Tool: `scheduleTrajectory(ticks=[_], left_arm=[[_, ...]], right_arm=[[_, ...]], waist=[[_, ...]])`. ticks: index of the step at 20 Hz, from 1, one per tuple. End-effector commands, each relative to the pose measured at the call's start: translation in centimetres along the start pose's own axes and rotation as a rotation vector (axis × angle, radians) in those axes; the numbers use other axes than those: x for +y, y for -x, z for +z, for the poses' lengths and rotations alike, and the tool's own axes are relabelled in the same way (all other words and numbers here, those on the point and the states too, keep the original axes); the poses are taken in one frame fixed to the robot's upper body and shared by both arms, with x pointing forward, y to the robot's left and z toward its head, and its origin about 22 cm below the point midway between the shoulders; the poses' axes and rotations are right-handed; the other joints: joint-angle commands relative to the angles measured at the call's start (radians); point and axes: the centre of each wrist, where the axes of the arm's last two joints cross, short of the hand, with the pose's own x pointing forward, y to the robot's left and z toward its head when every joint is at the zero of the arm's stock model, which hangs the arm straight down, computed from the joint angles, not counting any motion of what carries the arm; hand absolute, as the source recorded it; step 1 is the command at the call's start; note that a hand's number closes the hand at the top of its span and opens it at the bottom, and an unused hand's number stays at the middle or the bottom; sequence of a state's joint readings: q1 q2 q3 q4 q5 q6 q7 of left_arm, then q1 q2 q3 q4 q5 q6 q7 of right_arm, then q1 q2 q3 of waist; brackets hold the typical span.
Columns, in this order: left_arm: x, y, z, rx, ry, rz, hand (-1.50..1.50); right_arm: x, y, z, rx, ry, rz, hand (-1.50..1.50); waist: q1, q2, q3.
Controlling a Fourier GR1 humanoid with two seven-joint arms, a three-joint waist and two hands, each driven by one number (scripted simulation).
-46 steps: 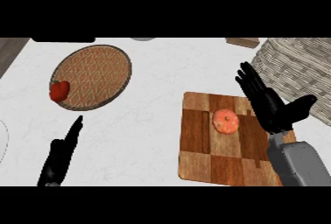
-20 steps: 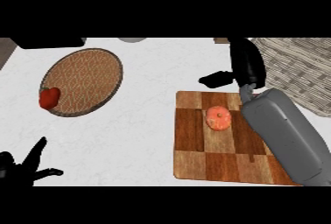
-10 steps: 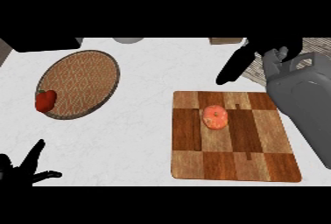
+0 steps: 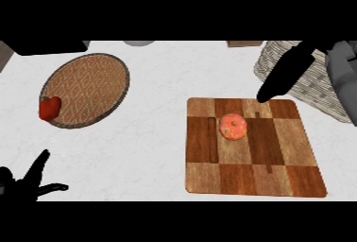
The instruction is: Pick the squash from the cutting board and place it in the basket
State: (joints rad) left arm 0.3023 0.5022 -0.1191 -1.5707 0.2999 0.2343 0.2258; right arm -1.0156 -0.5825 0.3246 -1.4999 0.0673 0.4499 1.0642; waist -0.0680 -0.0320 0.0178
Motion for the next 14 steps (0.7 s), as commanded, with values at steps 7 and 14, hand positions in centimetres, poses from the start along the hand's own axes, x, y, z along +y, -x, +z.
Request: scheduleTrajectory(ticks=[7,14], left_arm=[[-3.2,1.1,-1.4,0.037,0.112,0.047,0.00],[-4.4,0.3,-1.5,0.014,0.157,0.037,0.00]], right_arm=[[-0.1,0.3,3.3,0.133,-0.053,0.025,-1.50],[4.5,2.6,1.9,0.162,-0.045,-0.023,-1.50]], waist=[[0.009,0.018,-0.022],[0.047,0.029,-0.019]])
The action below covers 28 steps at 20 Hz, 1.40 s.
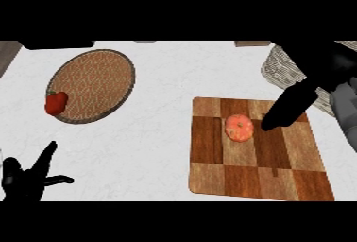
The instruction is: Pick the squash from the cutting board and place it in the basket
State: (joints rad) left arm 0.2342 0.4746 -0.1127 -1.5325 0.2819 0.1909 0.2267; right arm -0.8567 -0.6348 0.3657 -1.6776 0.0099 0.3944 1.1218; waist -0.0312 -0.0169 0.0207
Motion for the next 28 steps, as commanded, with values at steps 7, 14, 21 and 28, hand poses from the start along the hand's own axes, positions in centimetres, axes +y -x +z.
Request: scheduleTrajectory(ticks=[7,14,21,28], left_arm=[[-3.0,1.2,-1.3,0.045,0.112,0.030,0.00],[-2.7,0.9,-2.1,0.057,0.111,0.038,0.00],[-4.1,1.2,-1.6,0.044,0.132,0.022,0.00],[-5.2,-0.1,-1.9,0.044,0.131,0.024,0.00]], right_arm=[[5.3,1.5,-0.8,0.190,-0.042,0.059,-1.50],[8.3,2.6,-1.2,0.197,-0.041,0.022,-1.50],[12.4,5.2,-1.7,0.207,-0.043,0.046,-1.50],[11.9,4.2,-3.0,0.212,-0.002,0.002,-1.50]], waist=[[0.010,0.015,-0.023],[0.012,0.016,-0.022],[0.019,0.018,-0.021],[0.029,0.019,-0.021]])
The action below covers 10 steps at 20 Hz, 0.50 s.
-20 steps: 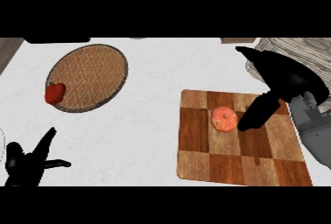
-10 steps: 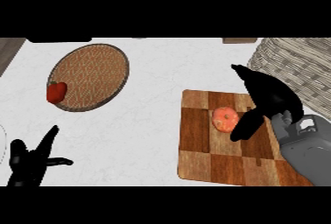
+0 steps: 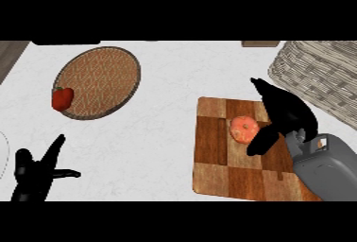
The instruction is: Pick the squash from the cutting board and place it in the basket
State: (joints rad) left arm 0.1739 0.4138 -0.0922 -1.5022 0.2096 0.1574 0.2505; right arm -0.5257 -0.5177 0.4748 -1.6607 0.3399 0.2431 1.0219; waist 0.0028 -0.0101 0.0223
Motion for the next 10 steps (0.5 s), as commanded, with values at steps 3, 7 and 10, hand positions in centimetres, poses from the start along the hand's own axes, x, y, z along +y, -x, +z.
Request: scheduleTrajectory(ticks=[3,7,10], left_arm=[[-3.3,0.1,-0.8,0.055,0.114,0.047,0.00],[-3.7,1.0,-0.9,0.048,0.117,0.034,0.00],[-3.8,1.9,-0.1,0.051,0.099,0.033,0.00]], right_arm=[[2.7,-1.3,-0.9,0.051,0.022,-0.007,-1.50],[3.8,-0.2,-1.4,0.046,-0.010,0.012,-1.50],[3.6,-2.2,-1.3,0.092,-0.030,0.023,-1.50]], waist=[[0.002,0.013,-0.023],[-0.003,0.012,-0.023],[0.002,0.011,-0.023]])
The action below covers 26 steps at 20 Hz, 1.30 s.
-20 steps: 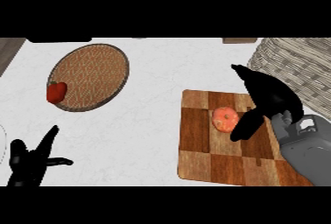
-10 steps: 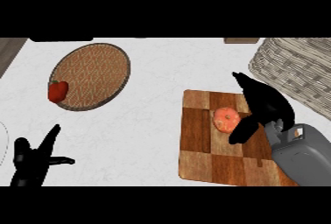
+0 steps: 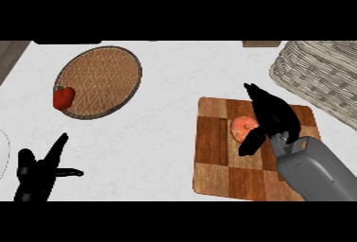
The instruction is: Pick the squash from the cutting board and place it in the basket
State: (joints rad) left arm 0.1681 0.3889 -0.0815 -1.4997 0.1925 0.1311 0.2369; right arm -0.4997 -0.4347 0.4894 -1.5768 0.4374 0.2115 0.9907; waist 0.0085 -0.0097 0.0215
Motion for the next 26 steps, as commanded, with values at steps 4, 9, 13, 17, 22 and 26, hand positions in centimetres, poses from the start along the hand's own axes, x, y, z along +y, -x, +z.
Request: scheduleTrajectory(ticks=[4,9,13,17,22,26], left_arm=[[-2.3,2.8,0.1,0.085,0.055,0.038,0.00],[-3.5,2.0,0.3,0.075,0.087,0.036,0.00],[-2.7,1.2,-1.3,0.070,0.077,0.018,0.00],[-3.0,2.7,0.4,0.072,0.098,0.032,0.00],[-3.6,1.3,-1.1,0.073,0.077,0.047,0.00],[-3.5,1.4,-0.6,0.069,0.097,0.049,0.00]], right_arm=[[1.8,0.5,-0.8,0.098,-0.082,0.052,-1.50],[3.2,0.8,-1.8,0.095,-0.070,0.048,-1.50],[3.6,-0.3,-1.5,0.086,-0.058,0.036,-1.50],[2.6,0.0,-2.3,0.089,-0.067,0.051,-1.50],[5.2,2.2,-3.1,0.091,-0.091,0.069,1.50],[3.9,1.5,-3.2,0.032,-0.017,0.156,1.50]], waist=[[-0.009,0.010,-0.022],[-0.006,0.011,-0.022],[-0.012,0.012,-0.022],[-0.004,0.010,-0.022],[-0.010,0.013,-0.022],[-0.006,0.012,-0.022]])
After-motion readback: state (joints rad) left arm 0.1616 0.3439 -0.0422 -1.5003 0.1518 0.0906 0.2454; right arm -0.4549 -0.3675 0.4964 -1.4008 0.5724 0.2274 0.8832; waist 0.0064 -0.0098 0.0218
